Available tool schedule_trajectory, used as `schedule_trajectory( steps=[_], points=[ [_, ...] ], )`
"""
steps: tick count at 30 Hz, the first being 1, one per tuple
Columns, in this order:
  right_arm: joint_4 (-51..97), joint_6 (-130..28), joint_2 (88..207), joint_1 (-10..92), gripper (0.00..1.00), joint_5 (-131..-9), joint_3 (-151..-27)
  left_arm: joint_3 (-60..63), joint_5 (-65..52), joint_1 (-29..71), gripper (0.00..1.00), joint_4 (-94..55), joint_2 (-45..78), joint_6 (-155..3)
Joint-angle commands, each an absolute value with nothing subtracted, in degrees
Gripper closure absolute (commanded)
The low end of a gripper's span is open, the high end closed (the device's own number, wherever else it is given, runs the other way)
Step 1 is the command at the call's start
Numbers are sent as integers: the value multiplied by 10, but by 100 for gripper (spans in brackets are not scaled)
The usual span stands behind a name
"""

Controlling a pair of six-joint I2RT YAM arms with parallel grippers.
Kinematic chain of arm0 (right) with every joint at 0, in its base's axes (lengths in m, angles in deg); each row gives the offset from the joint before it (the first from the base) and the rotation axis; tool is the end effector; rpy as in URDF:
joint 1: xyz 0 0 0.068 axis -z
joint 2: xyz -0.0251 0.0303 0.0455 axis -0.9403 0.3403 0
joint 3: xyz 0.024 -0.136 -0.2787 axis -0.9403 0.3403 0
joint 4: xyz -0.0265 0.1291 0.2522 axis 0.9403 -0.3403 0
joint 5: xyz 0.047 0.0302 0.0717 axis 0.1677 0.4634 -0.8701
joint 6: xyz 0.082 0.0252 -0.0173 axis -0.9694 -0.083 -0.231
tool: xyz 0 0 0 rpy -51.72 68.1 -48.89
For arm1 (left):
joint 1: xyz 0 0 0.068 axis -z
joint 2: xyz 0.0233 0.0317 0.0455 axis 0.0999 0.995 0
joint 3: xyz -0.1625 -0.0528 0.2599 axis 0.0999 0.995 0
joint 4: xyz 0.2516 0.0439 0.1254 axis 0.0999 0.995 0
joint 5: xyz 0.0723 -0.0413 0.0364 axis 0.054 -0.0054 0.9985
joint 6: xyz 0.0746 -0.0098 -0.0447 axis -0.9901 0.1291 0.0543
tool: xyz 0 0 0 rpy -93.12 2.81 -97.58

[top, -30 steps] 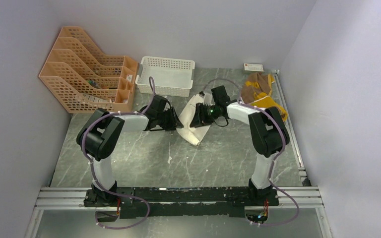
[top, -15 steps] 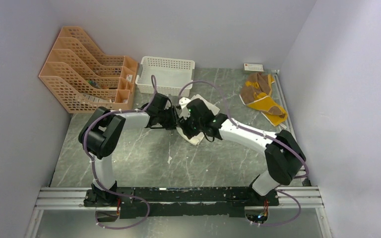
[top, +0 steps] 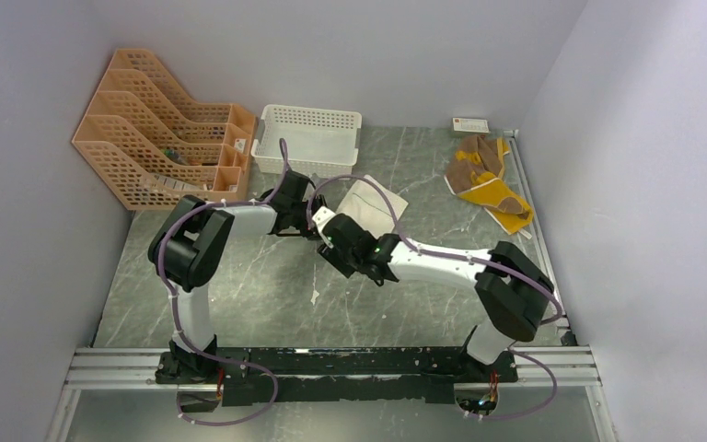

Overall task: Roll the towels
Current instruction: Roll the towel at the center of the board.

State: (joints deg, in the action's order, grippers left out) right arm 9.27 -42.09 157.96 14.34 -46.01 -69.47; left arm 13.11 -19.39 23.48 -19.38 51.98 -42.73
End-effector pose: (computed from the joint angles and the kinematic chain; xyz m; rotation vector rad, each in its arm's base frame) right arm 0.2301 0.3000 0.1978 -1.0473 2.1545 0.0965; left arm 0.3722 -0.2401 0.1164 -0.1631 2.6100 -0.9755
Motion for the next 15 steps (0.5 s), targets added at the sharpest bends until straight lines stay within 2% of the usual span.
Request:
schedule_trajectory(
  steps=[1,15],
  points=[
    [109,-409,1623,138,49,-405,-704,141,-167,230,57,-144,559,-452],
    [148,-377,1684,139,51,-407,-703,140,-199,222,56,-145,574,-456]
  ],
)
